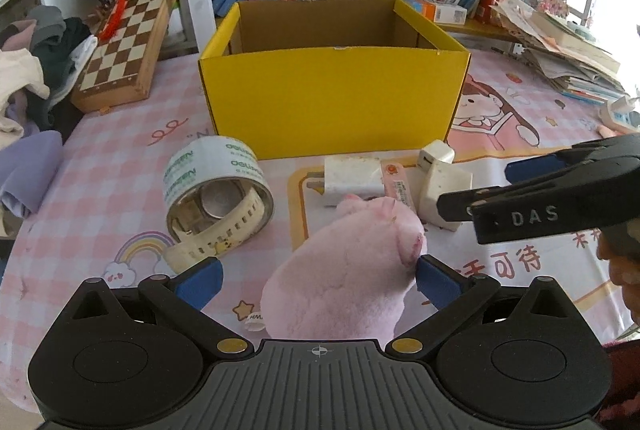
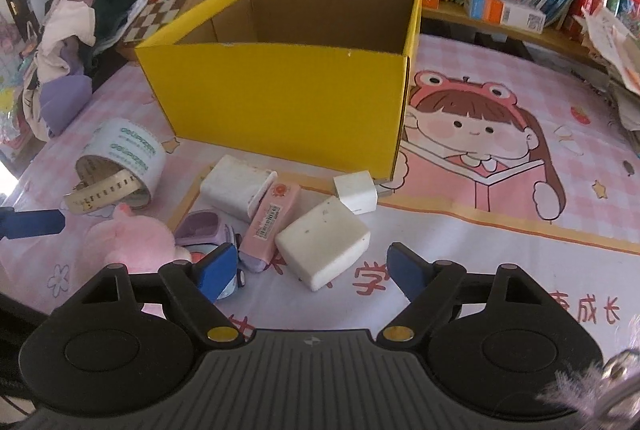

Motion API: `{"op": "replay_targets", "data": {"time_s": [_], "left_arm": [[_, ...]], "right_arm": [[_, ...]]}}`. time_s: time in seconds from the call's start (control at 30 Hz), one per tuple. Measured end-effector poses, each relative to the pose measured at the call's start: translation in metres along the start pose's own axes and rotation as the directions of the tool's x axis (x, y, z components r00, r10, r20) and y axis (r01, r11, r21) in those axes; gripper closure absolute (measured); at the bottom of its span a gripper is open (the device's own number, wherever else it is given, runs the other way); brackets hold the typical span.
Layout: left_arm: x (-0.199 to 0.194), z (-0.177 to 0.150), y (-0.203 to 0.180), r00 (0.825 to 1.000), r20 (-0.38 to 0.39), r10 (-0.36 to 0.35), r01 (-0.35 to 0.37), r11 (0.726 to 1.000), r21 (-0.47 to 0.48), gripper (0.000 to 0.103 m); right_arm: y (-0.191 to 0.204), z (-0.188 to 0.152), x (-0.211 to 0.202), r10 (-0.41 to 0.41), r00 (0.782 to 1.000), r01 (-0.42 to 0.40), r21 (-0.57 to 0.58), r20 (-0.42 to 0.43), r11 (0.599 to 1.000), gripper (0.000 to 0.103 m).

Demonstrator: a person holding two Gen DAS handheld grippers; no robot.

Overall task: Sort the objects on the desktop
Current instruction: 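Grasp the pink plush pig with the left gripper while the right gripper grasps the white eraser, then lift the pig and white eraser and carry both toward the yellow box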

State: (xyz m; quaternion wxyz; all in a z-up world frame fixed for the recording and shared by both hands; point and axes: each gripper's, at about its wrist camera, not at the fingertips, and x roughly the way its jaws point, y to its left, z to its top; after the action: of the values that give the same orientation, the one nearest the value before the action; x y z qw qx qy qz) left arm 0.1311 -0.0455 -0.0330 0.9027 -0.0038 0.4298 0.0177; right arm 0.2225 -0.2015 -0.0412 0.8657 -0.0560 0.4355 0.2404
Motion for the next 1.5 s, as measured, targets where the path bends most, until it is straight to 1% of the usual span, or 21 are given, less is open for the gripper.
{"op": "replay_targets", "data": {"time_s": [0.2, 0.37, 0.47, 0.5, 0.6, 0.63, 0.67, 0.7, 0.73, 0.77, 0.83, 0.9, 1.23, 1.37, 1.5], "left_arm": [[0.012, 0.001, -0.004, 0.999, -0.043, -0.019, 0.02, 0.999, 0.026, 0.001], [0.017, 0.0, -0.002, 0.997, -0.07, -0.033, 0.035, 0.999, 0.025, 0.005], [0.019, -0.001, -0.001, 0.996, -0.083, -0.041, 0.043, 0.999, 0.016, 0.007], [0.019, -0.001, 0.0, 0.995, -0.088, -0.044, 0.045, 0.999, 0.013, 0.009], [0.022, -0.003, 0.001, 0.993, -0.102, -0.053, 0.054, 0.999, 0.007, 0.015], [0.023, -0.004, 0.001, 0.993, -0.105, -0.054, 0.055, 0.998, 0.005, 0.019], [0.023, -0.004, 0.001, 0.993, -0.108, -0.054, 0.055, 0.998, 0.004, 0.019], [0.023, -0.004, 0.001, 0.993, -0.107, -0.055, 0.055, 0.998, 0.003, 0.021], [0.023, -0.004, 0.001, 0.993, -0.104, -0.056, 0.057, 0.998, 0.004, 0.023], [0.023, -0.004, 0.001, 0.993, -0.101, -0.057, 0.057, 0.998, 0.004, 0.023], [0.022, -0.004, 0.001, 0.994, -0.096, -0.057, 0.058, 0.998, 0.006, 0.026], [0.02, -0.004, 0.001, 0.994, -0.091, -0.06, 0.06, 0.998, 0.006, 0.027], [0.006, -0.008, 0.009, 0.996, -0.052, -0.074, 0.074, 0.997, -0.003, 0.029], [-0.002, -0.01, 0.014, 0.996, -0.027, -0.084, 0.084, 0.996, -0.007, 0.029], [-0.01, -0.012, 0.015, 0.995, -0.004, -0.102, 0.102, 0.995, 0.008, 0.029]], "right_arm": [[-0.009, 0.008, 0.018, 0.008, 0.999, -0.006, 0.037, -0.049, 0.999, 0.021], [-0.013, 0.012, 0.032, 0.013, 0.996, -0.008, 0.06, -0.086, 0.998, 0.021], [-0.014, 0.013, 0.038, 0.008, 0.995, -0.001, 0.071, -0.102, 0.997, 0.026], [-0.014, 0.013, 0.039, 0.006, 0.994, 0.002, 0.076, -0.106, 0.997, 0.028], [-0.017, 0.012, 0.044, 0.009, 0.993, 0.002, 0.09, -0.121, 0.996, 0.031], [-0.017, 0.012, 0.044, 0.01, 0.993, 0.001, 0.091, -0.12, 0.996, 0.031], [-0.017, 0.012, 0.044, 0.012, 0.993, -0.001, 0.092, -0.117, 0.996, 0.032], [-0.017, 0.012, 0.044, 0.016, 0.993, -0.005, 0.092, -0.113, 0.996, 0.037], [-0.017, 0.012, 0.044, 0.021, 0.994, -0.011, 0.091, -0.11, 0.996, 0.045], [-0.016, 0.012, 0.043, 0.026, 0.994, -0.017, 0.088, -0.108, 0.996, 0.045], [-0.015, 0.011, 0.04, 0.029, 0.994, -0.02, 0.085, -0.104, 0.996, 0.051], [-0.014, 0.011, 0.038, 0.029, 0.995, -0.021, 0.085, -0.099, 0.996, 0.053], [-0.009, 0.006, 0.018, 0.015, 0.998, -0.008, 0.107, -0.064, 0.994, 0.057], [-0.003, 0.002, 0.003, 0.01, 0.999, -0.006, 0.11, -0.032, 0.994, 0.058], [0.002, -0.004, -0.01, 0.004, 1.0, -0.003, 0.118, -0.006, 0.993, 0.058]]}}
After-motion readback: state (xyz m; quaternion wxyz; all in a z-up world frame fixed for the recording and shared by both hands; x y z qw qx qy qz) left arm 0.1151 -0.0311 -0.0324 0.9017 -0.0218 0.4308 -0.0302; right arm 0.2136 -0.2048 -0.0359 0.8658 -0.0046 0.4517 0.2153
